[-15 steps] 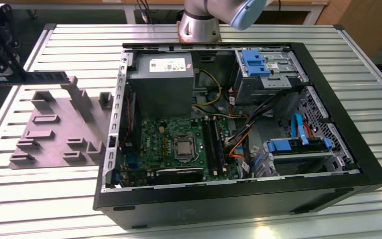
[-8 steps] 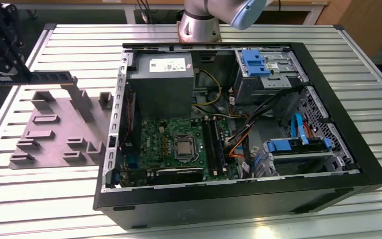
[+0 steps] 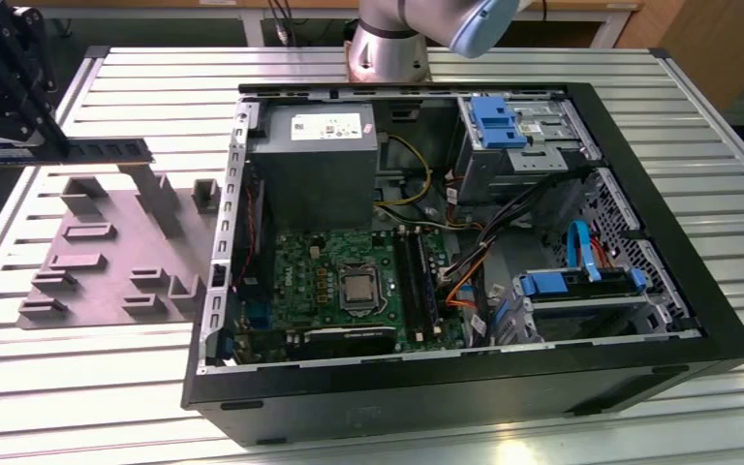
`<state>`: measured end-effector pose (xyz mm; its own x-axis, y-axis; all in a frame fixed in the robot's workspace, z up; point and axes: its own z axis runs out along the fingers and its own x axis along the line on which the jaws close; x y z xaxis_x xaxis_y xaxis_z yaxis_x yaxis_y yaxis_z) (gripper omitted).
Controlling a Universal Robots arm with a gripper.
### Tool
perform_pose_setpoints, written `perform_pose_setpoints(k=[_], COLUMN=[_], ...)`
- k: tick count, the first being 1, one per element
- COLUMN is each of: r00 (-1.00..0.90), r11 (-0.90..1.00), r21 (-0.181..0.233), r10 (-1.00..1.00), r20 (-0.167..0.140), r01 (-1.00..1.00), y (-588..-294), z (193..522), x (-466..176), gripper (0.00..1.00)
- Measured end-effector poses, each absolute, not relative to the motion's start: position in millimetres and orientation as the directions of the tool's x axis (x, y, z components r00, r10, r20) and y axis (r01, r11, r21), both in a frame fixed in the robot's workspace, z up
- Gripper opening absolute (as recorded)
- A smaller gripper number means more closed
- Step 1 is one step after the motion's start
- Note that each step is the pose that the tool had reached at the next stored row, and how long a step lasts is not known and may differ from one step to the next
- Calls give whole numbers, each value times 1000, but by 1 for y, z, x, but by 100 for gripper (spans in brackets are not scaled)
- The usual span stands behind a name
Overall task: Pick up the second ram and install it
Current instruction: 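Pick up the second ram and move it above second insertion slot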
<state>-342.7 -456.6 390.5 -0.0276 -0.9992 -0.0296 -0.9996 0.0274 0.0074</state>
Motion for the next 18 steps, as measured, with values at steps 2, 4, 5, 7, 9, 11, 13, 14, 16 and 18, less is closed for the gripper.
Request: perform_pose_setpoints(k=[2,4,5,7,9,11,13,14,16,18], r00=[-28,-28,-28,-28,-28,-28,-28,-28,-28,-28], r11=[27,27,27,27,27,27,27,28,27,27], r21=[7,7,7,7,7,7,7,7,7,7], r10=[-999,-999,-999,-999,-999,-999,-999,-999,-999,-999], r20=[-30,-30,-30,-30,-30,-30,-30,-30,-30,-30], r01=[-1000,-1000,-1000,-1000,-1000,-1000,-1000,-1000,-1000,-1000], y=[-457,-457,-457,-457,-457,-457,-457,-457,-457,-457], z=[390,391,390,390,390,390,390,391,390,390], x=[-341,-339,-338,-337,-335,-333,-331,-330,-327,-325], gripper=[14,14,14,14,14,14,14,14,14,14])
